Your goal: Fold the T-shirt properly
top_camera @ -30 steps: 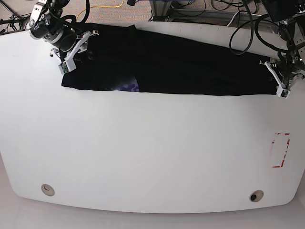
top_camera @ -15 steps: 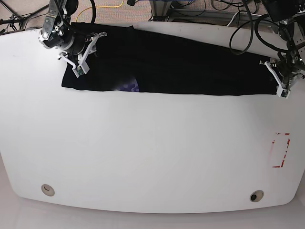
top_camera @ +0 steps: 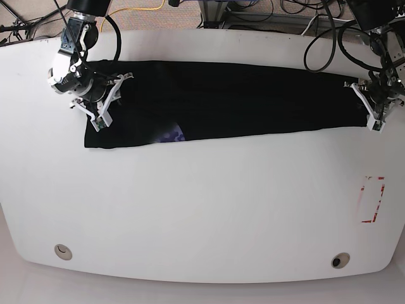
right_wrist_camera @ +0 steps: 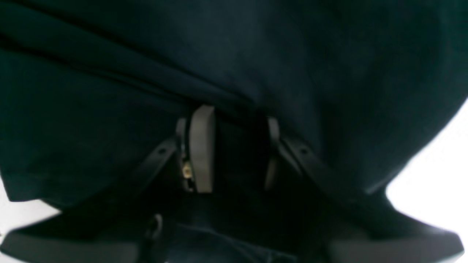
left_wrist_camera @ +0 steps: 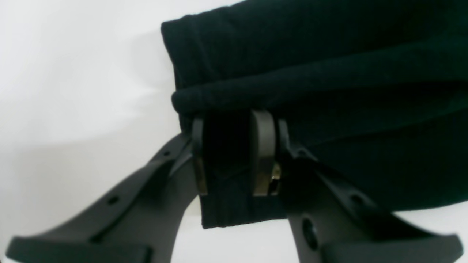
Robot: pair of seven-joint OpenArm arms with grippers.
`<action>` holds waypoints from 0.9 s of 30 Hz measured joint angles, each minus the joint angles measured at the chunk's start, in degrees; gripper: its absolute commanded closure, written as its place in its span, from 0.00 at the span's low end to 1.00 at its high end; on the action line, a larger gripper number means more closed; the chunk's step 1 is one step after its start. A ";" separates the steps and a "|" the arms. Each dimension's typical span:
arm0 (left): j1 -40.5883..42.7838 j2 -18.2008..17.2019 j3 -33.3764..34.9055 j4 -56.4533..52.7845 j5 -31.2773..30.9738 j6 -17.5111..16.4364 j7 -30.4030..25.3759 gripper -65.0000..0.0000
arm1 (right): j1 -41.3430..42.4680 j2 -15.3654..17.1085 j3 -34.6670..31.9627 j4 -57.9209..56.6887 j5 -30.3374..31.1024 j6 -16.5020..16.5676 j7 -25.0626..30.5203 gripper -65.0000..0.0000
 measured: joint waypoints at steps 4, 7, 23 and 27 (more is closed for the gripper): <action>-1.60 0.31 0.20 -0.15 1.33 0.02 1.60 0.52 | 0.37 0.00 -0.15 0.02 -0.85 0.00 0.00 0.73; -3.26 0.48 -1.29 -0.20 1.16 0.33 4.00 0.39 | 0.55 0.13 -0.15 0.00 -1.09 0.00 0.00 0.73; -5.62 -3.21 -7.85 4.31 -16.31 -0.02 17.75 0.33 | 0.66 -0.87 0.22 0.09 -2.54 -0.24 -0.17 0.73; -5.05 -4.57 -8.04 0.83 -21.88 -0.02 17.35 0.33 | 0.66 -0.98 0.22 0.13 -2.54 -0.33 -0.17 0.73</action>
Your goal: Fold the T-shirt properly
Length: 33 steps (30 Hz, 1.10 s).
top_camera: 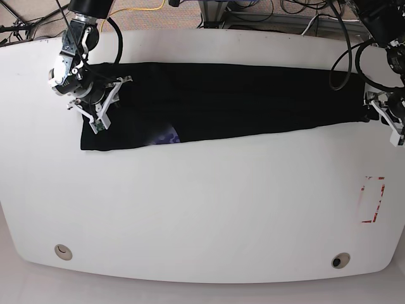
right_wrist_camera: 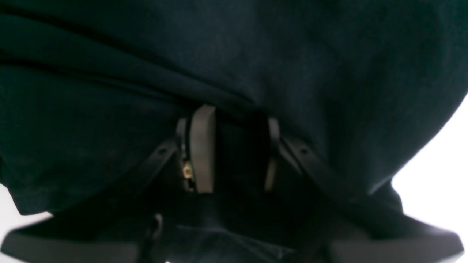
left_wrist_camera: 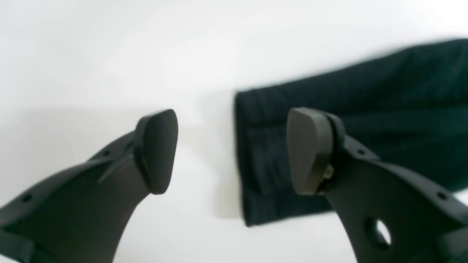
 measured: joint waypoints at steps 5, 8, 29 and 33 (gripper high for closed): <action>1.05 -0.02 0.35 -5.38 -2.21 0.02 1.11 0.33 | 0.00 -0.13 0.00 0.04 0.00 -0.02 0.02 0.73; 0.94 -0.02 0.44 -7.63 -2.69 0.02 1.05 0.33 | 0.02 -0.22 0.00 0.04 -0.07 -0.09 0.00 0.73; 1.75 -0.33 5.38 -11.54 -6.34 -0.20 -4.17 0.65 | 0.15 -0.33 0.00 0.04 -0.04 -0.11 -0.04 0.73; 2.56 -0.07 6.10 -10.75 -6.34 -0.17 -4.33 0.69 | 0.15 -0.33 0.00 0.04 -0.09 -0.13 -0.02 0.73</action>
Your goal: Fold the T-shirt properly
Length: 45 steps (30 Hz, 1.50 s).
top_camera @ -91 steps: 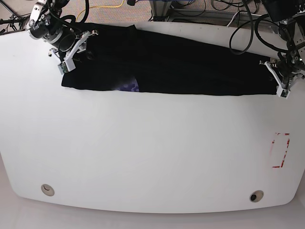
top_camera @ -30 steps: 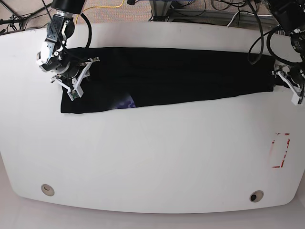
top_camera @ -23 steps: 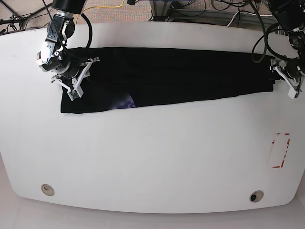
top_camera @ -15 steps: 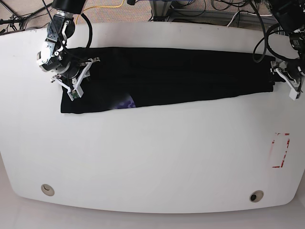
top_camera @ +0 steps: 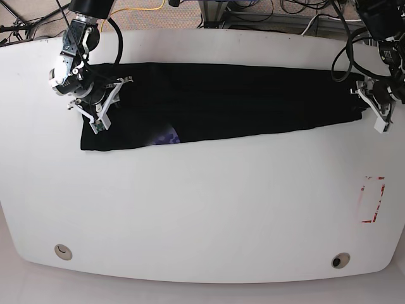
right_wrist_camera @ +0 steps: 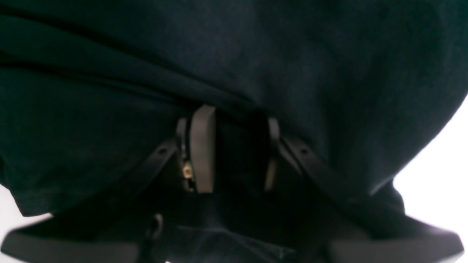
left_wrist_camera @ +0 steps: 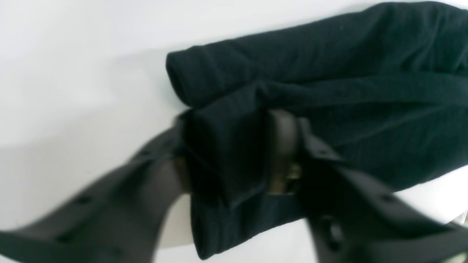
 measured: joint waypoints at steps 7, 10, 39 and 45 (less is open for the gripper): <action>0.96 0.20 1.03 1.95 0.07 0.00 0.22 0.90 | 0.00 0.00 0.00 0.00 0.00 0.02 -0.02 0.73; 1.55 0.37 1.11 3.17 0.17 0.00 1.07 1.00 | 0.00 0.00 0.00 0.00 -0.07 0.00 0.00 0.73; 2.93 4.26 17.59 42.07 -2.73 0.17 14.01 1.00 | 0.00 -1.18 0.37 0.13 -0.39 0.00 0.00 0.73; 0.83 9.35 19.47 42.07 -2.75 0.17 13.53 1.00 | -0.81 -1.75 0.09 1.79 -1.18 -0.42 -0.22 0.73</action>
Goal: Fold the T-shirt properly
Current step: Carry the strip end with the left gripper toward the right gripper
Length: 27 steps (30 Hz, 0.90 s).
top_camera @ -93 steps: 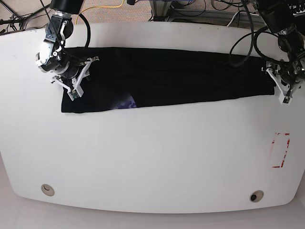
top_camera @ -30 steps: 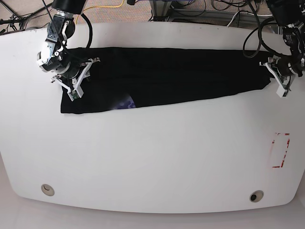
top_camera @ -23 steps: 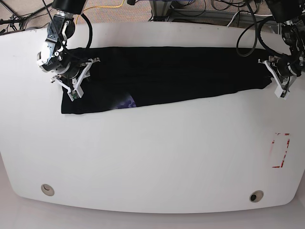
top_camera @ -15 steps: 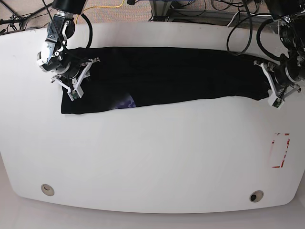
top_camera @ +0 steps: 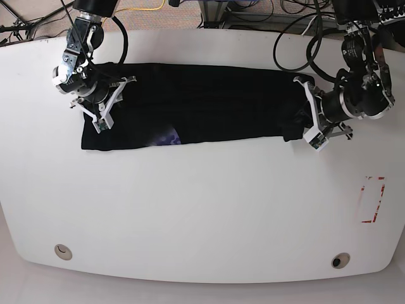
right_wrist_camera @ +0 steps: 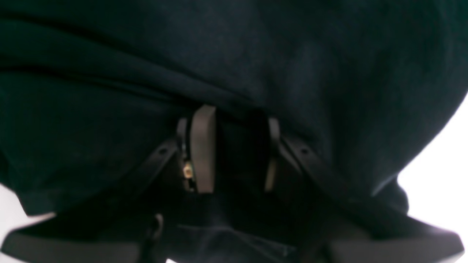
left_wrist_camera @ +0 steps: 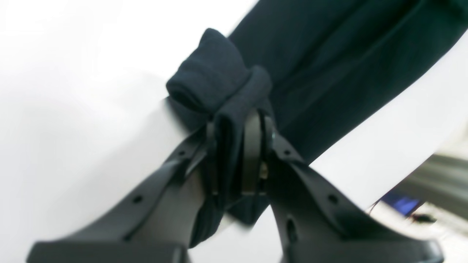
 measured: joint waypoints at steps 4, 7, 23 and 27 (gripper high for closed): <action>-1.81 3.78 1.36 -0.90 0.09 0.02 0.31 1.00 | -0.28 0.04 -0.07 0.15 0.66 0.00 0.11 0.73; -2.93 5.64 3.17 -1.77 0.24 0.02 0.22 1.00 | 0.02 -0.15 -0.09 0.24 0.33 0.00 -0.15 0.73; -3.34 12.92 7.43 -2.58 5.64 0.02 0.24 1.00 | 0.13 -1.31 -0.04 0.83 -0.24 0.00 -0.48 0.73; -4.50 13.09 8.83 -2.60 7.65 0.02 0.42 1.00 | -0.09 -1.36 -0.13 1.51 -0.24 0.00 -0.98 0.73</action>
